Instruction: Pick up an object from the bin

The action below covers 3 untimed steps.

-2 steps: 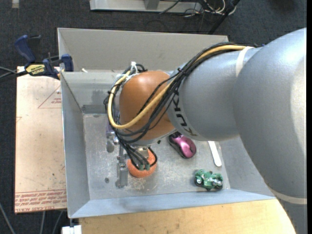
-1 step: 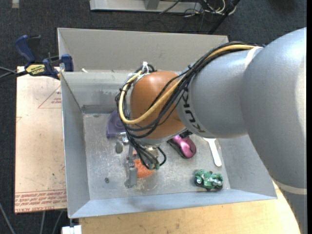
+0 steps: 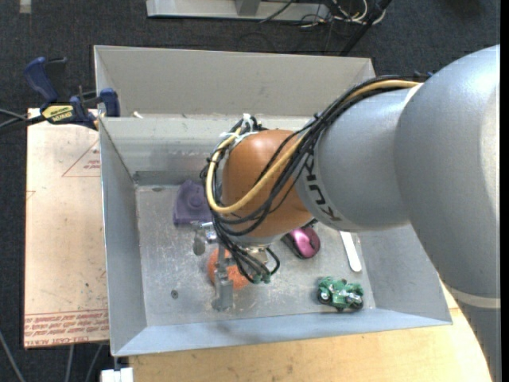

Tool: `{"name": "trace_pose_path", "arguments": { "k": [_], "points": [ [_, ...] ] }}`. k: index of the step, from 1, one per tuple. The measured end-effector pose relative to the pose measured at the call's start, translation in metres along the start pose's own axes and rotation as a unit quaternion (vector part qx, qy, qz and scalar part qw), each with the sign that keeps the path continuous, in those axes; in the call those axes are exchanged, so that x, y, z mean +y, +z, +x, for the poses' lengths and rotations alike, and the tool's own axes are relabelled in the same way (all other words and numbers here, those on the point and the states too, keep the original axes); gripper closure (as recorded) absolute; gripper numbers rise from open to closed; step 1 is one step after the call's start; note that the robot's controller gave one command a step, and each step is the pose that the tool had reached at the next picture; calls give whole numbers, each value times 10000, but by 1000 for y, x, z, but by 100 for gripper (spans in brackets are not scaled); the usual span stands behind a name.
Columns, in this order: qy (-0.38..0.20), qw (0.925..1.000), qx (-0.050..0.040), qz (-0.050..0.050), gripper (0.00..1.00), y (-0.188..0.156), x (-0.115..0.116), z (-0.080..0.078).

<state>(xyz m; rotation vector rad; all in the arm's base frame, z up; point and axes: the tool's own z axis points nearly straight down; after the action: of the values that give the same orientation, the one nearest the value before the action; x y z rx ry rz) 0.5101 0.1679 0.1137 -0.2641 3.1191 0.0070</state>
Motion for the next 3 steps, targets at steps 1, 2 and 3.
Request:
{"name": "trace_pose_path", "arguments": {
  "k": [1, 2, 3],
  "points": [
    [-761, 9970, 100, -4, 0, 36, -30, 7],
    [-256, 9997, 56, -5, 0, 44, -52, -12],
    [-1465, 9892, 88, -19, 100, 44, -101, -21]
  ]
}}
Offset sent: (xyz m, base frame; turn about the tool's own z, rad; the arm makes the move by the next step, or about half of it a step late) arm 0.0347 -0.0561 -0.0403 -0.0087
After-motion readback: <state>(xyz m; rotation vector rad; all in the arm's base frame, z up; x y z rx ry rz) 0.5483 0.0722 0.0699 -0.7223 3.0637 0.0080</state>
